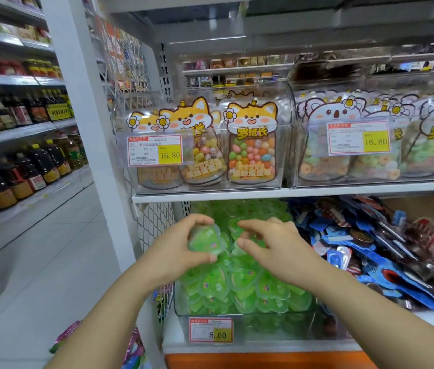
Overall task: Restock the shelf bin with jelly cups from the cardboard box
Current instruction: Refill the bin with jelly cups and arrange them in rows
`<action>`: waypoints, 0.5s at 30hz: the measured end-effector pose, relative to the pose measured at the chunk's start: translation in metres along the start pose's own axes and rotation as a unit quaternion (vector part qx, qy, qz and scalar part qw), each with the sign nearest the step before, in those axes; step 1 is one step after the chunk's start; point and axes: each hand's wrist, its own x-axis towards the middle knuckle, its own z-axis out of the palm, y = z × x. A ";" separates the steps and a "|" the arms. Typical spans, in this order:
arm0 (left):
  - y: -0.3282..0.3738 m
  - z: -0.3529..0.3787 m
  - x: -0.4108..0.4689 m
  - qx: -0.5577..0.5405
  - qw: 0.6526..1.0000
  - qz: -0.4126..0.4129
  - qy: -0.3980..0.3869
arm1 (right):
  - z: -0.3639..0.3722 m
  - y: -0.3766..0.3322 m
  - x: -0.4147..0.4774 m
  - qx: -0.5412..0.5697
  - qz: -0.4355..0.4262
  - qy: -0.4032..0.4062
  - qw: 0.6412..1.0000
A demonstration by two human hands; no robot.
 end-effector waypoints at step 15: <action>0.016 0.012 -0.018 -0.069 0.997 -0.011 0.033 | -0.006 -0.011 0.005 0.355 0.147 -0.017 0.923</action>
